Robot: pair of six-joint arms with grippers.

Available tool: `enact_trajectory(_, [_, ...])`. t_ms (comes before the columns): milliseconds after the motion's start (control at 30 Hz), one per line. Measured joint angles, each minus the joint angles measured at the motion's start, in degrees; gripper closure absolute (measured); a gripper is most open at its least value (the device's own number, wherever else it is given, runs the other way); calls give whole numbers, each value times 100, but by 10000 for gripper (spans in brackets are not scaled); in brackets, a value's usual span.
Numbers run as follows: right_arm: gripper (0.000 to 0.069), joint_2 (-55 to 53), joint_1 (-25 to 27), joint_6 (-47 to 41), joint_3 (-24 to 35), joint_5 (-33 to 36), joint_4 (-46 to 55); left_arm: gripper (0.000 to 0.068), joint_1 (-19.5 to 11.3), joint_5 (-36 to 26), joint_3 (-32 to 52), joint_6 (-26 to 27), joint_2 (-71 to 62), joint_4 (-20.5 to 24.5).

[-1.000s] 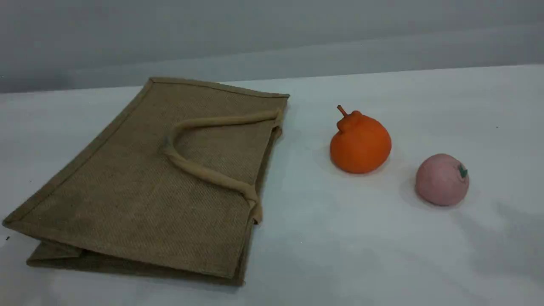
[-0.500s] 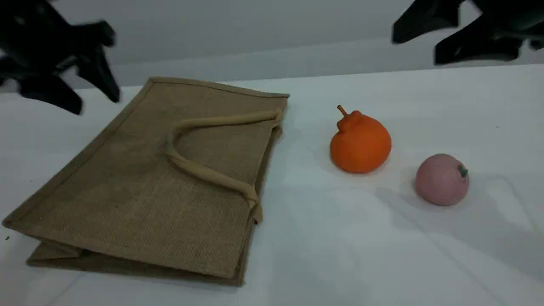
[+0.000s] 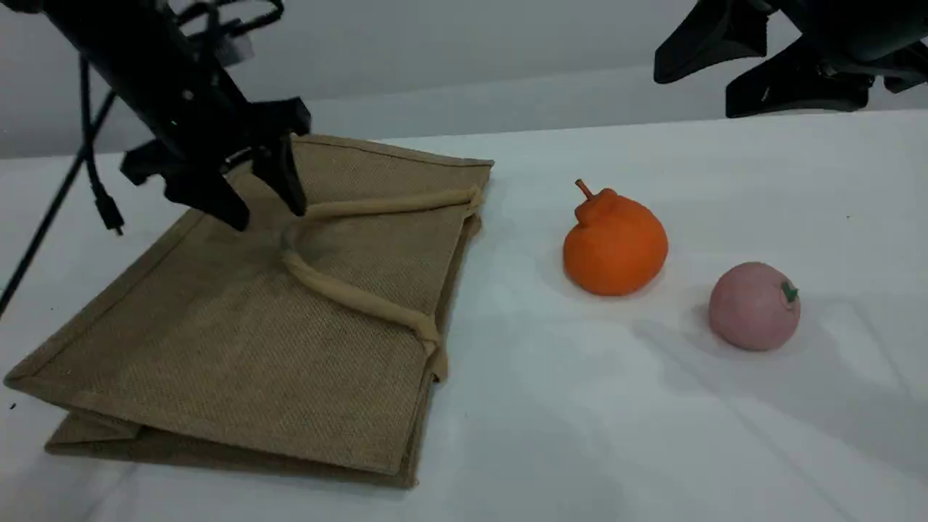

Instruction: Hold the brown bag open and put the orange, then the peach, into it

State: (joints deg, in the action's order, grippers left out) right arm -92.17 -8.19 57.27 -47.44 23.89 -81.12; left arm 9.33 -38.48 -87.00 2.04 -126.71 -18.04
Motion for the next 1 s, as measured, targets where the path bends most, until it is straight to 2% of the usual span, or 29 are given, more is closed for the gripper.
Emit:
enact_trajectory(233, [235, 0, 0, 19, 0, 5, 2, 227, 116, -34, -420, 0, -581, -40])
enact_trajectory(333, [235, 0, 6, 8, 0, 5, 2, 258, 168, -138, -549, -18, -772, -3])
enact_trajectory(433, [235, 0, 11, 8, 0, -8, 2, 339, 188, -208, -574, -18, -809, 2])
enact_trajectory(500, [235, 0, 11, 26, 0, 2, 2, 428, 188, -200, -574, -18, -809, -5])
enact_trajectory(600, [235, 0, 11, 42, 0, 14, 2, 598, 188, -265, -609, -65, -809, -10])
enact_trajectory(633, [235, 0, 11, 87, -4, -10, -31, 610, 188, -346, -671, -65, -809, -10])
enact_trajectory(800, [235, -98, 5, 606, -150, -324, -520, 610, 188, -1113, -1310, 93, -804, -3])
enact_trajectory(1000, [235, -652, 5, 1414, -325, -338, -1021, 610, 198, -2607, -2632, 442, -794, -255])
